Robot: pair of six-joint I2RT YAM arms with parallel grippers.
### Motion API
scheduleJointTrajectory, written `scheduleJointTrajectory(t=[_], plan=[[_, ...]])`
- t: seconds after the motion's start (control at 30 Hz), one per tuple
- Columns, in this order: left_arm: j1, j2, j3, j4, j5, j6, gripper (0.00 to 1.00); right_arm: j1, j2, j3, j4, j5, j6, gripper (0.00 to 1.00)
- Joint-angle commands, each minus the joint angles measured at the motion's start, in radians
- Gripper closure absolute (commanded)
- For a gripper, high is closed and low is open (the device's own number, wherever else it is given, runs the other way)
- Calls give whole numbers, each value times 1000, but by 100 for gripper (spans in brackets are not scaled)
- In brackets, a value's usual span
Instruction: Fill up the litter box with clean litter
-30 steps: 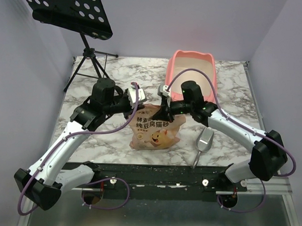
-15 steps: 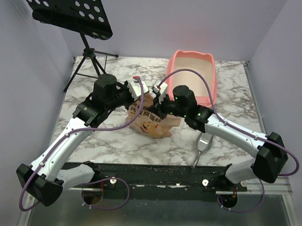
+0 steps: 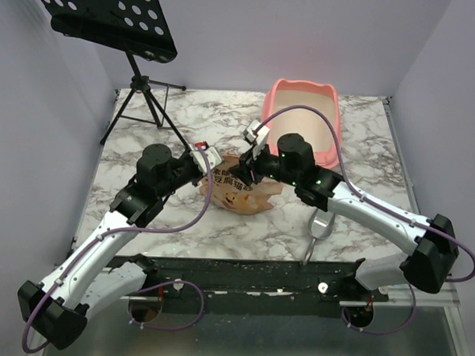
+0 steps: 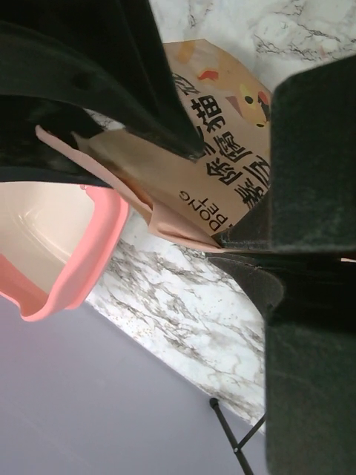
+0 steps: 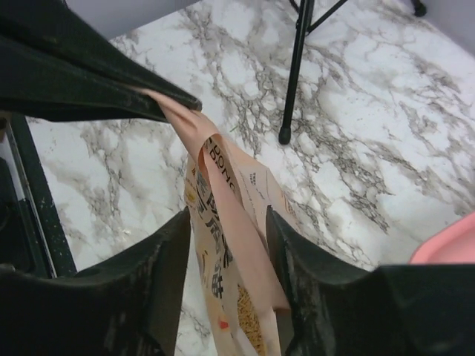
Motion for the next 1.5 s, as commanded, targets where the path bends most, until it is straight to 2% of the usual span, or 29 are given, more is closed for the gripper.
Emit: scheduleJointTrajectory(t=[0.0,0.07,0.13,0.2,0.3,0.73,1.47], plan=[[-4,-78,-120,92,-36,-3,100,5,-118,10,-12,113,-65,44],[-6,-111,-157,135,-47,-29,100,2,-162,-7,-58,150,-94,43],[-8,-137,-168,144,-67,-46,100,-4,-197,-27,-92,182,-109,51],[-9,-160,-179,153,-81,-61,100,-12,-224,-54,-113,202,-121,66],[-17,-221,-220,216,-90,-83,100,-27,-227,-74,-142,190,-138,99],[-21,-407,-375,351,-101,-146,100,-44,-129,13,-346,-74,-220,99],[-23,-427,-398,399,-119,-161,100,-44,77,186,-566,-285,-280,99]])
